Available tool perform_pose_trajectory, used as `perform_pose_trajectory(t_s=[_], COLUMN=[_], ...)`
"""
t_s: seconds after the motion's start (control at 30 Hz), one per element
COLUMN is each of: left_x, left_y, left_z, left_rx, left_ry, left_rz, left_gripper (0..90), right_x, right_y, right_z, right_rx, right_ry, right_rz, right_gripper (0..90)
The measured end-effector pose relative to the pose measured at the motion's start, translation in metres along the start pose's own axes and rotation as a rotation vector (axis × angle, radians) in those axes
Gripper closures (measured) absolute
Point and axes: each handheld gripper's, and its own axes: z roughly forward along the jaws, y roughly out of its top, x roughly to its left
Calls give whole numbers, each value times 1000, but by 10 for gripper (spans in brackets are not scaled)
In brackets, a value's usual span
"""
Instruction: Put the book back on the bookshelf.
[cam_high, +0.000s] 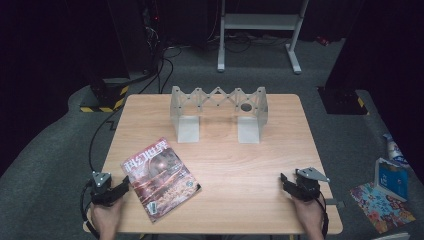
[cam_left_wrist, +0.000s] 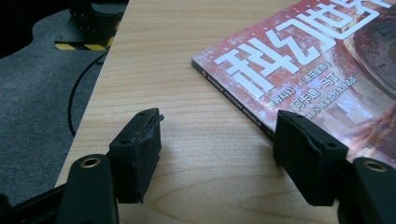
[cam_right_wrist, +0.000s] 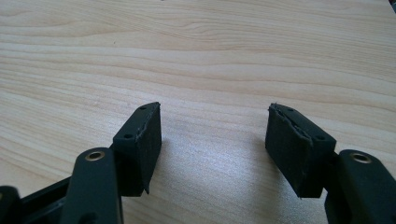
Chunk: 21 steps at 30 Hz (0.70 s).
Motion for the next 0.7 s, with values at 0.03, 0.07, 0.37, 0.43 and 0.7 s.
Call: perform_pose_trajectory(t_s=[0.03, 0.07, 0.37, 0.43, 0.7], left_x=[0, 0, 0, -1, -1], left_y=[0, 0, 0, 0, 0], left_z=[0, 0, 0, 0, 0], left_rx=[-1, -2, 0, -1, 0], left_ry=[1, 0, 3, 5, 5], left_rz=[0, -2, -2, -2, -4], left_gripper=[323, 324, 322, 322, 322], right_x=[0, 0, 1, 1, 1], right_y=[0, 0, 0, 0, 0], right_z=[0, 0, 0, 0, 0], right_rx=[-1, -1, -1, -1, -1], right_ry=[1, 3, 5, 6, 9], right_rz=[0, -1, -1, -3, -5], right_gripper=[362, 362, 360, 360, 359])
